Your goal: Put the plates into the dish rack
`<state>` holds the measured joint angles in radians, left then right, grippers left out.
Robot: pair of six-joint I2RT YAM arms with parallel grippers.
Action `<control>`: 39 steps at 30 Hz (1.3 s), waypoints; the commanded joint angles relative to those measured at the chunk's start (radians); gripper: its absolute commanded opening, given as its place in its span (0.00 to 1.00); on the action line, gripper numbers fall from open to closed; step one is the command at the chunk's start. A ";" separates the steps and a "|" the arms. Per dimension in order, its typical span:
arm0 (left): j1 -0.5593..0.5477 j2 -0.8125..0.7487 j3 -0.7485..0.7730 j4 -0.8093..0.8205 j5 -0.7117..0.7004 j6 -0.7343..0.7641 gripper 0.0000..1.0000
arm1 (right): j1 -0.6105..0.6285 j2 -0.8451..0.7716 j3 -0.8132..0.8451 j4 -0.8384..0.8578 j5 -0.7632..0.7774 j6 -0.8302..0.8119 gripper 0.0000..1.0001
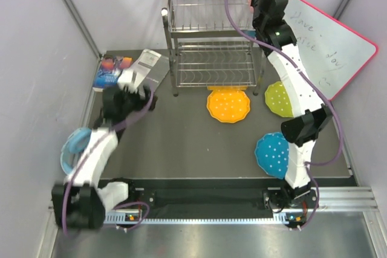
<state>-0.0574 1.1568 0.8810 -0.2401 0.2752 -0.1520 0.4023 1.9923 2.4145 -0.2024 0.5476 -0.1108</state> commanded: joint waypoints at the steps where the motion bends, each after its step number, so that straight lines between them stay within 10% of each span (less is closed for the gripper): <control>1: 0.004 -0.009 -0.198 0.199 0.018 -0.165 0.89 | 0.013 -0.020 0.031 0.166 0.040 -0.013 0.00; 39: 0.002 0.027 -0.197 0.217 0.032 -0.178 0.88 | -0.031 -0.026 -0.087 0.218 0.069 -0.139 0.00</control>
<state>-0.0551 1.2015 0.6601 -0.0738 0.2974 -0.3202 0.3832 2.0239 2.3089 -0.1425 0.6254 -0.2359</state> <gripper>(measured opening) 0.885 0.269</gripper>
